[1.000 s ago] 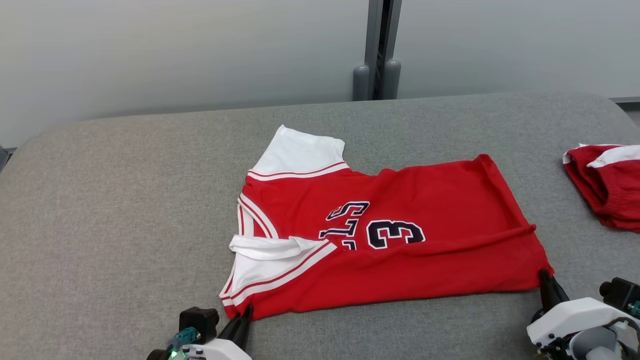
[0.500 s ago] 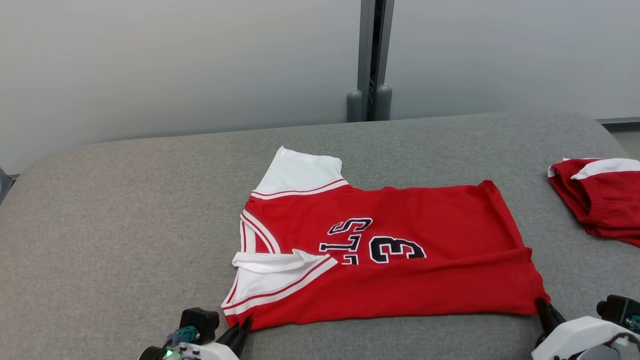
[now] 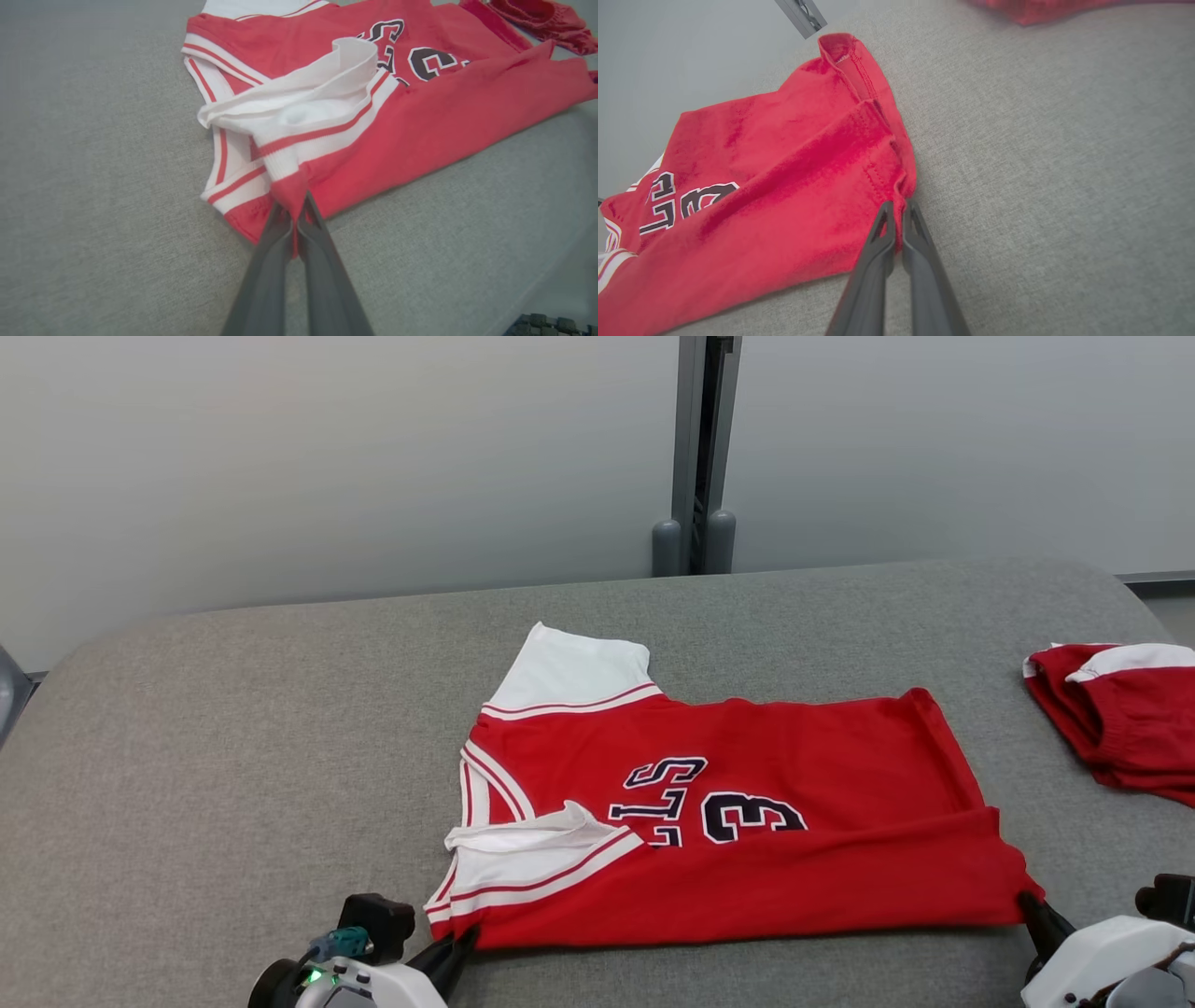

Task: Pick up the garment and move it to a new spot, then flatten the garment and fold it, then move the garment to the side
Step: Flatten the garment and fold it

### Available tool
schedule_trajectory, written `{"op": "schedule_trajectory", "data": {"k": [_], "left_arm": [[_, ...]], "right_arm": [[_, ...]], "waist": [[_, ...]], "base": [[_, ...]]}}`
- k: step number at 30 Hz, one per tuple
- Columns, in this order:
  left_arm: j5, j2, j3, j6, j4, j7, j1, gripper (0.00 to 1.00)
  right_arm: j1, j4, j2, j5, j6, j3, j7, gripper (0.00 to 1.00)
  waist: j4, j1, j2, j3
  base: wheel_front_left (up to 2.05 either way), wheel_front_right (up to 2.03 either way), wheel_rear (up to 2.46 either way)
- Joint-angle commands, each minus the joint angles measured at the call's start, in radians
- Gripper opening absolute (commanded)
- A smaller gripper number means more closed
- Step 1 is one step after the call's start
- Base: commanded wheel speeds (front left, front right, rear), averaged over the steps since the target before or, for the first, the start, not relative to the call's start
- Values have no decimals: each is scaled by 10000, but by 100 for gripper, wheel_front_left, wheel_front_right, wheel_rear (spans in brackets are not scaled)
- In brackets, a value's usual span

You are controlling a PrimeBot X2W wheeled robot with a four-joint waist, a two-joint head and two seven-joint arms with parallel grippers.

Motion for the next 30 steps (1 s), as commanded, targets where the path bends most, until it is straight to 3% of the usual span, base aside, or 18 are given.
{"op": "schedule_trajectory", "data": {"k": [1, 16, 23, 30], "left_arm": [[-69, 135, -27, -3, -136, 84, 107, 0], [-590, 1461, -364, 17, -2379, 2326, 867, 0], [-828, 2291, -498, 66, -3691, 3548, 1388, 0], [-1169, 2956, -456, 346, -4959, 4444, 1950, 0]], "right_arm": [[-61, -37, -144, 95, -3, 40, 67, 0], [-66, -453, -693, 686, -3, 808, 1626, 0], [268, -1118, -1187, 1128, -2, 1015, 2924, 0], [651, -1673, -1686, 1201, -3, 850, 3792, 0]], "waist": [[-4, 0, -1, -12], [-116, 0, -1, -205], [-73, 0, -1, -234], [-66, 0, -1, -243]], "base": [[0, 0, 0], [0, 0, 0], [0, 0, 0], [0, 0, 0]]}}
